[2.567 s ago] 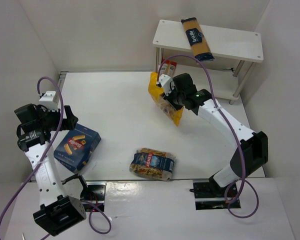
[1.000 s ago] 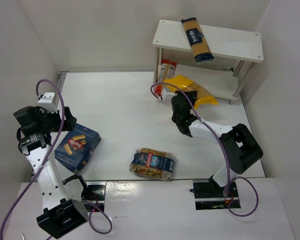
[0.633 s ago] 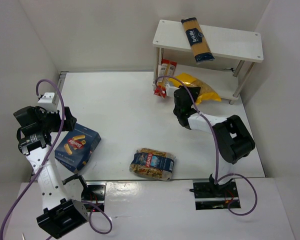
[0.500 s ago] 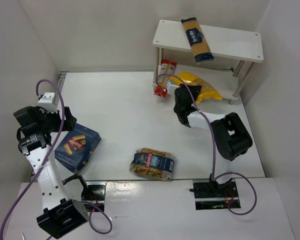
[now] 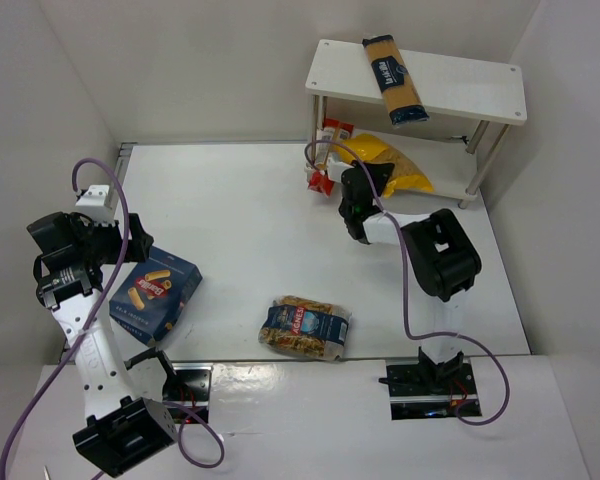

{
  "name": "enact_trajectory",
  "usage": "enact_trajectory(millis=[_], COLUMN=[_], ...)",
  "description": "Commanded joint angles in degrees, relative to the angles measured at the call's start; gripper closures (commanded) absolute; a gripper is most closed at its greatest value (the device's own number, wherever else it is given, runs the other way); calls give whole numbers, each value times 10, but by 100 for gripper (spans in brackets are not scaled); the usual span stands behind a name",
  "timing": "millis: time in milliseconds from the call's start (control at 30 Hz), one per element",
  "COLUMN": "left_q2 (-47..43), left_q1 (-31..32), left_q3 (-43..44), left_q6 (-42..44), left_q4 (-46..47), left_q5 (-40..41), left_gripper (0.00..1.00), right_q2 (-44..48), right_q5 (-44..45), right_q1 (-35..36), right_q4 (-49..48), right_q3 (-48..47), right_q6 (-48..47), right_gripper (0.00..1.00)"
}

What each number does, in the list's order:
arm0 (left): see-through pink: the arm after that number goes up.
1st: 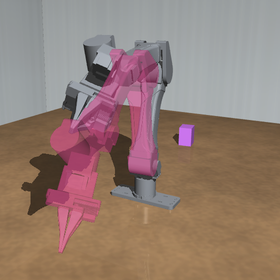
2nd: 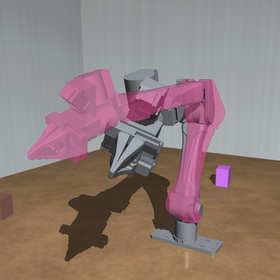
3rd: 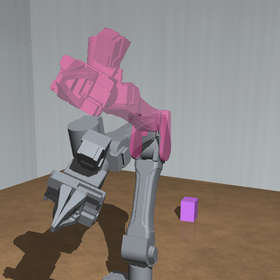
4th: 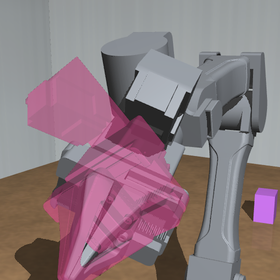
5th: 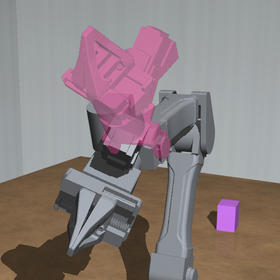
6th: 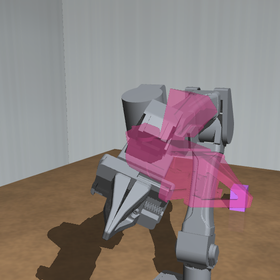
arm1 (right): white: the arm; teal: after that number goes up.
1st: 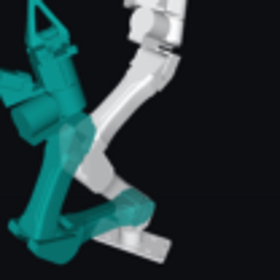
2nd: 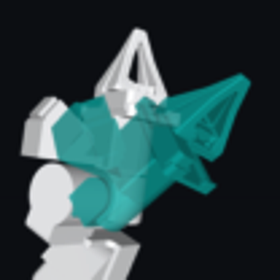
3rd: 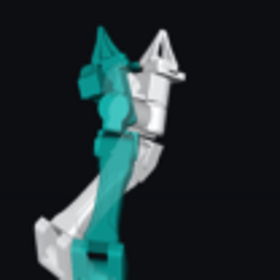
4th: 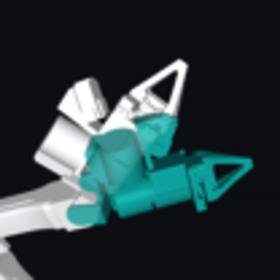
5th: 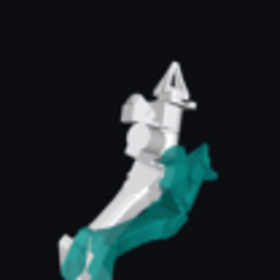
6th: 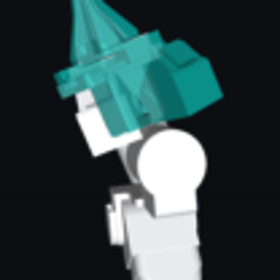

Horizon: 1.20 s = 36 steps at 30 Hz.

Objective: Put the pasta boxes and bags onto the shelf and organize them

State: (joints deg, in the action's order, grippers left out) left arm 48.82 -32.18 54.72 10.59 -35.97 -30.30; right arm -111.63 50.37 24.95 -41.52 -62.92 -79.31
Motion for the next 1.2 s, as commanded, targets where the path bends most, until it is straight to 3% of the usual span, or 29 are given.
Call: enact_trajectory(millis=[0, 733, 1100, 1167], left_q2=[0, 0, 0, 0], left_q1=[-3, -3, -3, -3], left_q3=[-1, -1, -1, -1], left_q6=[12, 12, 12, 12], left_q4=[9, 9, 9, 9], left_q5=[-11, -5, -5, -5], left_gripper=[0, 0, 0, 0], right_q2=[-6, -89, -94, -89], right_q5=[11, 5, -22, -27], right_q1=[-4, -10, -10, -5], right_q4=[-70, 225, 293, 293], right_q3=[-51, -173, -204, -204], right_q6=[20, 218, 274, 275], right_gripper=[100, 100, 98, 84])
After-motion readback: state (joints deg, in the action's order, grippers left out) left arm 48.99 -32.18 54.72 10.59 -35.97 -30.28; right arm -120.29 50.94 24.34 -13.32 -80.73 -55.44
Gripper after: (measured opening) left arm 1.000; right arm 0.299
